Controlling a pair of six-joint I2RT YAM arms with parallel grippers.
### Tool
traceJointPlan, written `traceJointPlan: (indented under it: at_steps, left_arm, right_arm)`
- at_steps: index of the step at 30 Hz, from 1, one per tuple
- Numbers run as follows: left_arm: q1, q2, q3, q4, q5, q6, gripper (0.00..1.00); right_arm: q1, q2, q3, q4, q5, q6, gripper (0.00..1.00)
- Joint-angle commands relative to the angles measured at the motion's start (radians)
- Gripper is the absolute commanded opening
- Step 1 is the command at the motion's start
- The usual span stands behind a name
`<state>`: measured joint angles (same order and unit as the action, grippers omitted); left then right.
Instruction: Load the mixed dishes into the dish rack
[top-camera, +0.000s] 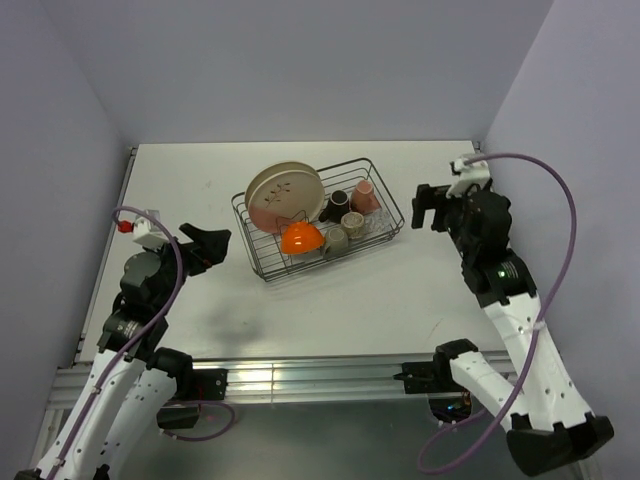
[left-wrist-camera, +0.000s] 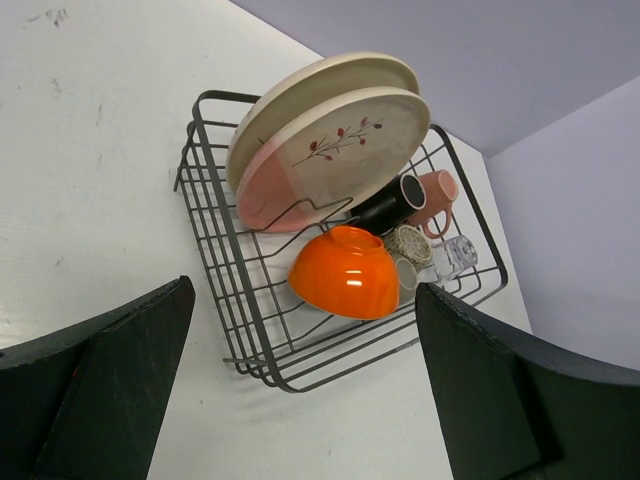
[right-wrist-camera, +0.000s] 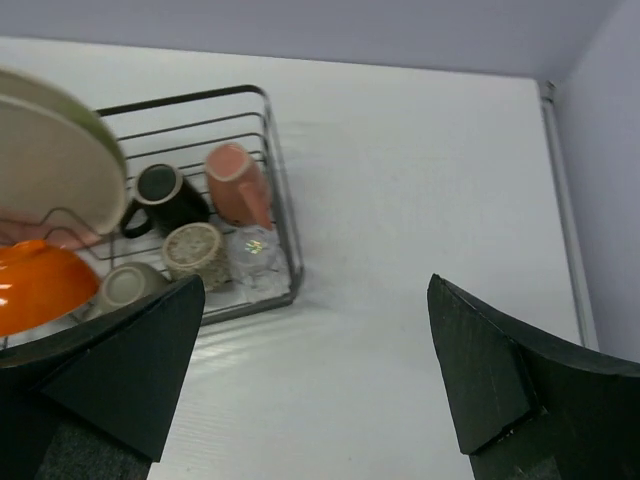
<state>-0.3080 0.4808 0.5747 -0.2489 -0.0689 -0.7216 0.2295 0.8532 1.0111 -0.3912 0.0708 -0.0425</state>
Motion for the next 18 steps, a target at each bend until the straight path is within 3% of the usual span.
traceJointPlan:
  at_steps: [1,18]
  left_arm:
    - [0.006,0.024,0.039,0.05,-0.014,-0.006,0.99]
    - [0.004,0.016,0.031,0.002,-0.037,-0.047,0.99]
  right_arm:
    - [-0.051,-0.087,-0.084,0.055,0.17,0.138,1.0]
    - [-0.079,-0.138,-0.146,0.044,0.319,0.159,1.0]
